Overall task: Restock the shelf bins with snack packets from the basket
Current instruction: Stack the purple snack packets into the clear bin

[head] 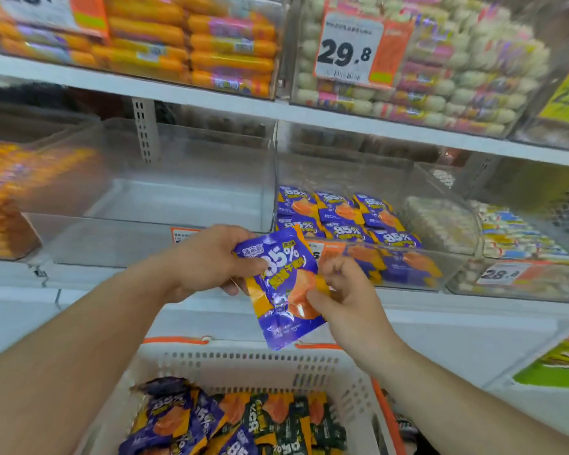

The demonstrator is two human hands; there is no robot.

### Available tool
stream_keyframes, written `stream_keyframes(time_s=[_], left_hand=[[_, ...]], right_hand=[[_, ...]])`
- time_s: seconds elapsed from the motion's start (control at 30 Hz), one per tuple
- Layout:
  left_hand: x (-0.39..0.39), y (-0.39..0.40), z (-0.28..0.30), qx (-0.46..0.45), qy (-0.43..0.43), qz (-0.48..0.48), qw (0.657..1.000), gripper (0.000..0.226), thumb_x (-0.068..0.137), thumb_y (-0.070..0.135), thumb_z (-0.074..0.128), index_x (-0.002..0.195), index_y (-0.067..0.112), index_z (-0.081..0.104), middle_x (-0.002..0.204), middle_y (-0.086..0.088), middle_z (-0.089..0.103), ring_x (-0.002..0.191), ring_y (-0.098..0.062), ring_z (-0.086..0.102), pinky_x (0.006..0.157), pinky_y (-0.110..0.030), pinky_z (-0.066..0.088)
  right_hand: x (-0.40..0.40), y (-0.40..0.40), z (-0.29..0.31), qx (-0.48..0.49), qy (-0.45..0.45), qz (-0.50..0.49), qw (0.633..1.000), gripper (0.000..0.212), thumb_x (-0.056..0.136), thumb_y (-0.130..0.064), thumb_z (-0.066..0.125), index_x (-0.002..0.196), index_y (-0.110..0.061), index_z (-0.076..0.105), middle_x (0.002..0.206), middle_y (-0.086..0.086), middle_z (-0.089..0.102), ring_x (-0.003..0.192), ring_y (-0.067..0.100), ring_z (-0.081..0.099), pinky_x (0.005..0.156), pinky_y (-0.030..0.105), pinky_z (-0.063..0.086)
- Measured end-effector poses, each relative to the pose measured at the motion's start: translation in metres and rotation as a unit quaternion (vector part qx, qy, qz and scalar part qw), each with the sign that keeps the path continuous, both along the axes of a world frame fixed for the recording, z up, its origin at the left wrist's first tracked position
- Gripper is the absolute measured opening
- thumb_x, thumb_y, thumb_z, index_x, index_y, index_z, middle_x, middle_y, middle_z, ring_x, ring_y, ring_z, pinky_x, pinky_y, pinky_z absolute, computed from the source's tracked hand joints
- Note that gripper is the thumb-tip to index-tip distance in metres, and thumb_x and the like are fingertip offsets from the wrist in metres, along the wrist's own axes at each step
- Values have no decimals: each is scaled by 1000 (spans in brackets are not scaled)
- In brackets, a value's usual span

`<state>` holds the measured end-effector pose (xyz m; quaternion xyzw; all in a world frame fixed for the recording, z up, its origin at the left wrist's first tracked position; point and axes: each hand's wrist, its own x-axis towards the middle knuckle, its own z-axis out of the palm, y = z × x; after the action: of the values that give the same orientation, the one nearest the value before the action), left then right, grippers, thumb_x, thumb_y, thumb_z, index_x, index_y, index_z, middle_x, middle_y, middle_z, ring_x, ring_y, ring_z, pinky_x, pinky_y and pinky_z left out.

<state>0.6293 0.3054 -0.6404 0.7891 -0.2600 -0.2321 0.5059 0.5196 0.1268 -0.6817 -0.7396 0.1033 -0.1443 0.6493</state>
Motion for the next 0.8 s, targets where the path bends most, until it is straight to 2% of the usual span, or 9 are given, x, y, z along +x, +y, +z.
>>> stream_keyframes(time_s=[0.1,0.2,0.3,0.4,0.47,0.5,0.6,0.7,0.8], left_hand=[[-2,-5,8,-93,26,71,993,7,93,15,62,99,9,63,72,-6,71,52,-10,57,44,-19,43],[-1,-12,12,-148,9,136,980,10,98,20,54,93,16,61,69,1,69,52,-13,55,43,-18,41],[11,-13,7,-64,-153,189,968,8,95,25,58,102,25,61,85,6,67,64,-12,58,58,-18,44],[26,-8,-11,111,-381,194,897,41,86,40,54,124,25,63,105,3,64,95,-22,57,86,-32,40],[30,-6,-22,178,-412,162,879,56,78,41,46,131,31,59,115,-1,64,111,-31,53,93,-41,32],[32,-6,-28,202,-416,143,875,56,78,40,44,132,34,58,113,0,65,111,-31,54,92,-41,29],[35,-7,-42,229,-462,129,847,47,76,31,50,119,35,67,95,4,70,89,-30,62,84,-41,33],[37,-10,-45,225,-475,153,837,43,73,27,54,111,37,70,88,6,70,79,-28,62,80,-39,33],[38,-12,-46,216,-479,160,836,42,74,26,59,113,41,68,90,8,68,84,-26,60,79,-34,22]], right_hand=[[4,2,12,63,-10,0,998,29,87,20,52,79,-7,58,79,15,71,68,26,69,63,27,57],[20,-1,34,106,-31,-45,993,31,88,18,51,83,-11,64,83,6,75,68,18,70,63,25,55],[48,-21,58,96,-32,-138,985,26,86,8,60,86,-19,64,90,-2,74,71,13,68,57,23,53],[85,-44,73,68,-4,-179,981,22,81,0,71,86,-20,63,95,6,74,73,16,67,60,26,50],[111,-56,78,50,9,-186,981,20,86,2,63,82,-17,61,89,8,72,69,14,66,57,24,46],[124,-61,78,37,15,-186,982,21,88,4,57,80,-16,59,86,9,70,66,14,63,54,24,44],[160,-68,77,-11,63,-149,987,22,92,1,52,78,-16,56,82,6,64,61,12,55,50,23,47],[194,-65,64,-51,127,-113,984,16,92,-1,54,80,-12,56,67,3,64,56,13,61,51,25,52],[217,-63,49,-232,198,-61,950,10,86,-1,63,93,-7,61,86,14,61,76,23,60,65,35,50]])
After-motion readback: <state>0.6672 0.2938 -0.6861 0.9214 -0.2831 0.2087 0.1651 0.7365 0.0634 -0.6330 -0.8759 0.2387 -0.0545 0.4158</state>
